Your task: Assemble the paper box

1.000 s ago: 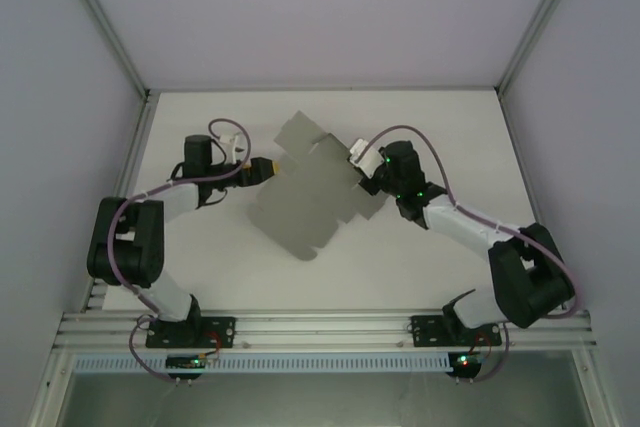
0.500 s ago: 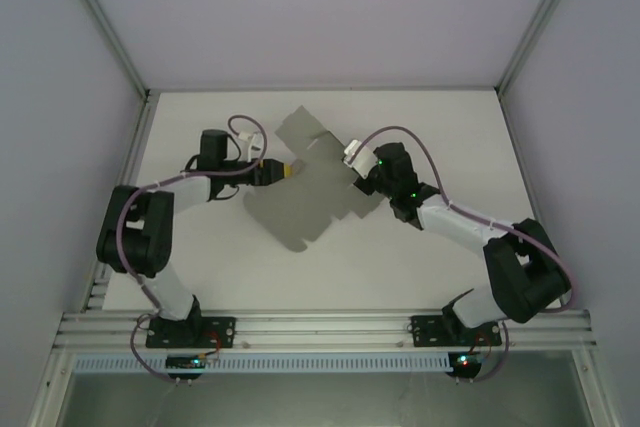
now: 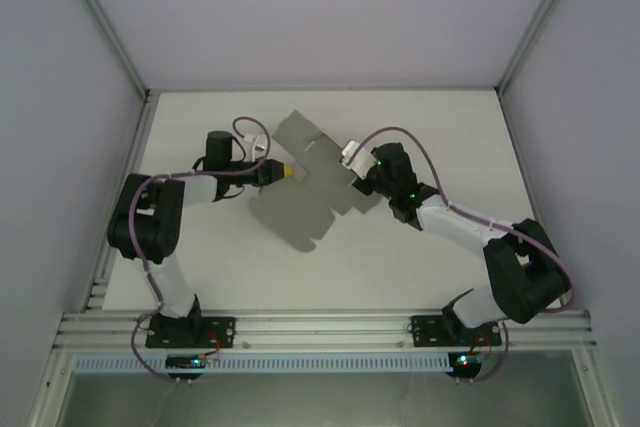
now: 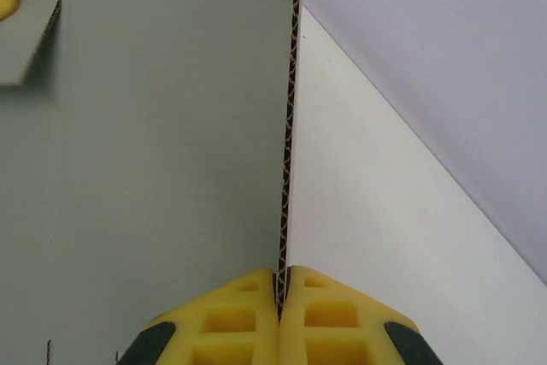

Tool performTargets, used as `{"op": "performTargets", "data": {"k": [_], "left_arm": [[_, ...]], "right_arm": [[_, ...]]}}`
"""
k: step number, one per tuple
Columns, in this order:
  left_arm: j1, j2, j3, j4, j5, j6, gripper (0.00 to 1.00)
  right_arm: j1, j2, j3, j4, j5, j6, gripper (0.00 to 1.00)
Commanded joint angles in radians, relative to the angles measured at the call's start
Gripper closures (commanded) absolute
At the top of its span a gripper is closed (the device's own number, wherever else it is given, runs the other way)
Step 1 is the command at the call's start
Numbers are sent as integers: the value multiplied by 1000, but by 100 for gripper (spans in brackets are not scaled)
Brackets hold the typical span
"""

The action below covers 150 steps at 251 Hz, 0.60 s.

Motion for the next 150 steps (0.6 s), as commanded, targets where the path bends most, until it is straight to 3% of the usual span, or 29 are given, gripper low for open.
{"op": "performTargets", "data": {"k": [1,21,49,100,150], "left_arm": [[-37,4,17,94,56,-6,92],[-40,6,19,76,28,-15,100],[-56,-4,29,12,-35,-53,100],[-106,-30,60,-210,-254,-192,100],[-123,-54,32,-239,-322,-258,100]], "right_arm": [[50,-5,25,-4,-165,-12,100],[54,-4,27,-4,-148,-18,100],[88,-5,37,-38,-109,-74,100],[240,31,54,-95,148,-251,100],[376,68,77,-154,294,-354,100]]}}
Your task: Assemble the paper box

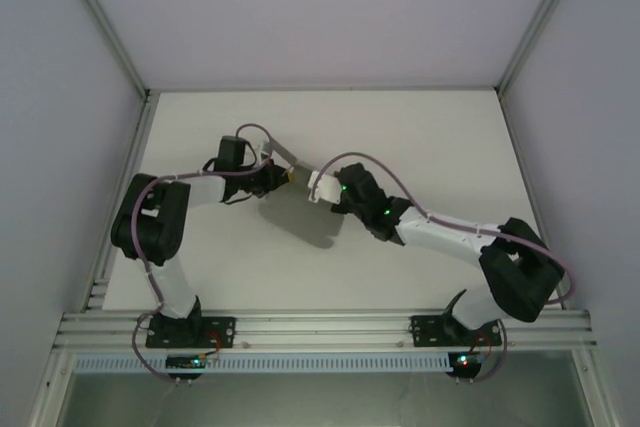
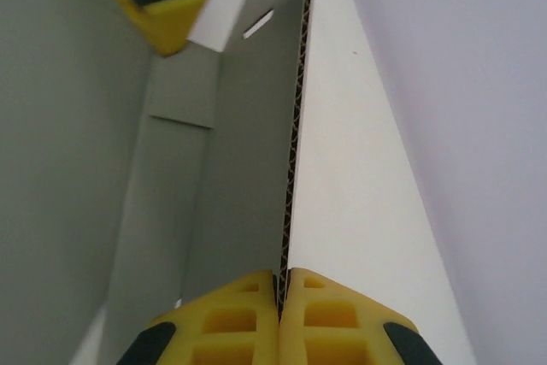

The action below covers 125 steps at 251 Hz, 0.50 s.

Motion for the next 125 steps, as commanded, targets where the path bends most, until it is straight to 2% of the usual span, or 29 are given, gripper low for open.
{"op": "performTargets", "data": {"k": [1,24,53,88,125], "left_arm": [[-47,-50,11,-27,-9,-54,100],[-47,-58,-4,-40,-25,-46,99],[-44,-98,-33,-83,-54,-15,69],[-39,-213,-64,-246,-207,79,59],[-22,-347,-91,-363,-288,144,33]], "right_arm": [[92,37,37,-35,-8,-110,100],[101,39,37,-45,-11,-111,100],[83,36,37,-47,-9,-131,100],[38,26,49,-72,-27,-142,100],[-6,16,70,-95,-51,-145,100]]}}
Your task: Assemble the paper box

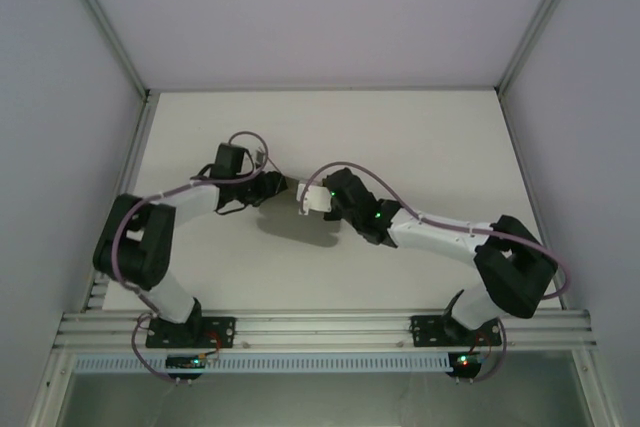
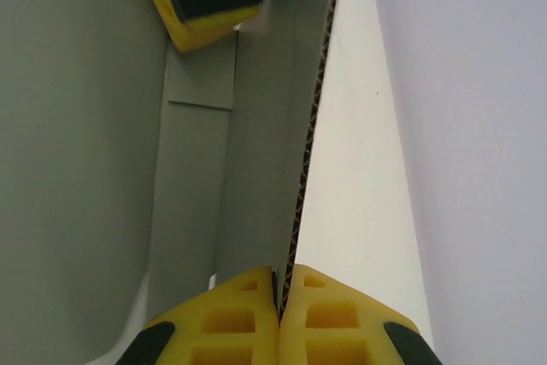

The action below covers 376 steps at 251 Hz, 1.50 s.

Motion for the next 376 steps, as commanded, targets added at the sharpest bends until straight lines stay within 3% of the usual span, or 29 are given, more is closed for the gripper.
{"op": "performTargets", "data": {"k": [1,38,111,164,195,226,256,299,353,376], "left_arm": [[3,-134,-9,-126,-58,97,32],[43,-257,-25,-250,-167,162,0],[102,-413,-26,-325,-233,270,0],[102,-384,10,-266,-62,569,0],[102,-320,54,-223,-22,711,0],[92,-242,115,-217,0,832,0],[93,-151,185,-241,-55,912,0],[90,-15,318,-338,53,996,0],[74,14,306,-364,196,1044,7],[40,31,320,-394,176,1042,17]], "right_arm": [[-36,-7,29,-64,-25,-40,100],[-89,-12,69,-133,-71,-54,100],[-183,-22,108,-222,-177,-76,100],[-241,-32,172,-366,-365,-79,100],[-275,-14,233,-475,-446,-92,100],[-285,8,259,-505,-459,-107,100],[-294,25,278,-530,-480,-106,100],[-289,56,307,-560,-459,-108,100],[-289,72,307,-509,-437,-105,100],[-287,77,307,-492,-425,-106,100]]}}
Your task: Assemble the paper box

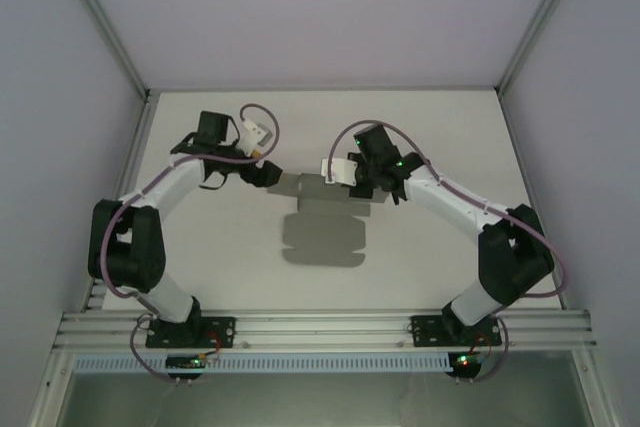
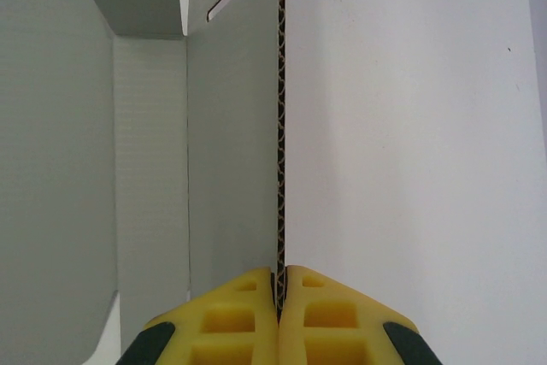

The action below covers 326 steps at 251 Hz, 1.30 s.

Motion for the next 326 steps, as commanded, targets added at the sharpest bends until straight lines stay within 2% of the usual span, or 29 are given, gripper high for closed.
{"op": "performTargets", "data": {"k": [1,23,44,60,100,136,169,221,286,326], "left_arm": [[-41,20,17,-61,69,48,17],[-65,31,23,-86,37,51,28],[-67,31,5,-75,8,38,29],[-66,32,-3,-69,-8,27,37],[-78,38,1,-58,-87,-32,76],[-106,7,-44,30,-209,-123,99],[-128,-43,-94,142,-221,-235,100],[-239,-108,-127,153,-202,-224,100],[-321,-100,-148,211,-215,-292,100],[-324,-61,-176,255,-359,-384,100]], "right_arm": [[0,11,31,17,15,-11,100],[2,13,31,24,22,-10,100],[2,8,31,23,24,-8,100],[2,3,31,22,40,-8,100],[12,-16,10,74,81,5,100],[39,-33,-29,161,145,38,100],[86,-17,-35,193,242,47,100],[120,54,-21,269,437,70,100],[131,71,-59,402,456,70,100],[108,69,-194,658,420,12,100]]}}
